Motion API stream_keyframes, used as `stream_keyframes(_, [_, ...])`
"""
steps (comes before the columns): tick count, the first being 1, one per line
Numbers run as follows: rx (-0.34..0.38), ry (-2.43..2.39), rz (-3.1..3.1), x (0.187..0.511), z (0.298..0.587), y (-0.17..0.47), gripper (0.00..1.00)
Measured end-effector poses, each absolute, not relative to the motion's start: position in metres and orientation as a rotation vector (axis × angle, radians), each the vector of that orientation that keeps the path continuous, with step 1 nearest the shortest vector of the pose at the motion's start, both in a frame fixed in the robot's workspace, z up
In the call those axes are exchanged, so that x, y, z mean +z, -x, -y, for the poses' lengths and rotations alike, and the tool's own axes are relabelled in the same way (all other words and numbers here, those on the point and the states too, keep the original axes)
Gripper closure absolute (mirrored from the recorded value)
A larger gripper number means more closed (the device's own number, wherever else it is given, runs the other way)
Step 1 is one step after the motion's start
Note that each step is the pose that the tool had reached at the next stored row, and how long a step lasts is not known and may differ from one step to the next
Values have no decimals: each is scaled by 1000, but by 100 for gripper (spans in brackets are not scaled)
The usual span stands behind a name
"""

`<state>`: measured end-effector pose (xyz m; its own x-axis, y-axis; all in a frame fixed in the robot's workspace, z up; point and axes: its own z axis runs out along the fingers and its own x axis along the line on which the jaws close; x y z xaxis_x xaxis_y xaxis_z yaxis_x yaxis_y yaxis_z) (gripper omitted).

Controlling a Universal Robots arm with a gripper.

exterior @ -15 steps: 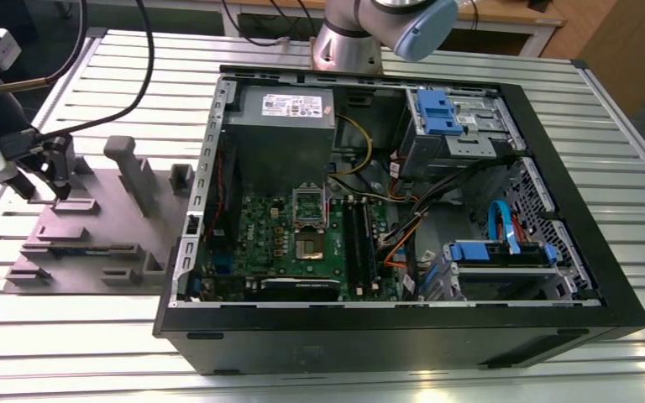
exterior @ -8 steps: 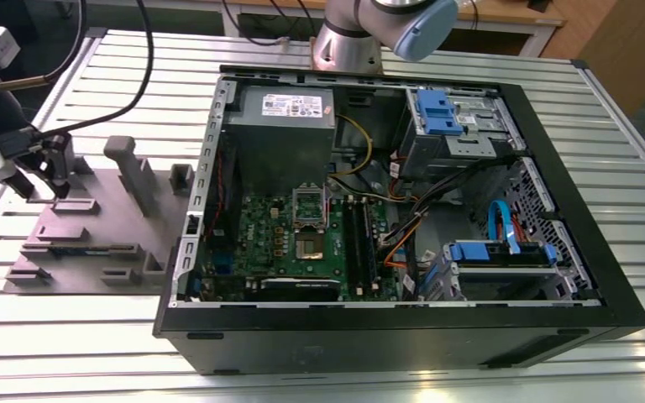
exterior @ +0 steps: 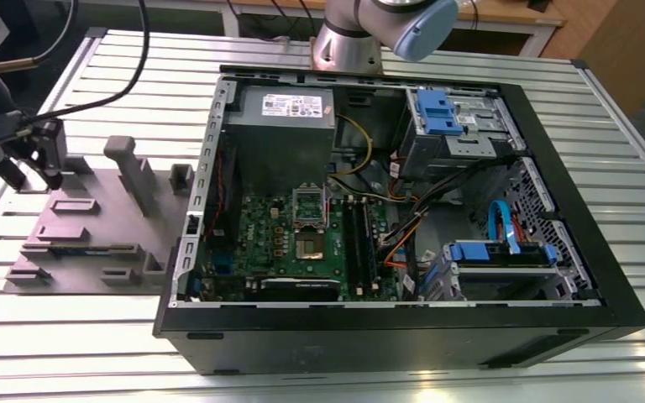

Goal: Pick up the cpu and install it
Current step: 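Pick up the cpu and move it towards the insertion slot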

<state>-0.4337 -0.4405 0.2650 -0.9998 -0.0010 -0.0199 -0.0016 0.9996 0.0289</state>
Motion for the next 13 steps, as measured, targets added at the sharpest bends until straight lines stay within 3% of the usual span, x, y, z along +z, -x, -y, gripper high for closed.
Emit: stream_keyframes(13, [45, 2, -3121, 323, 441, 434, 53])
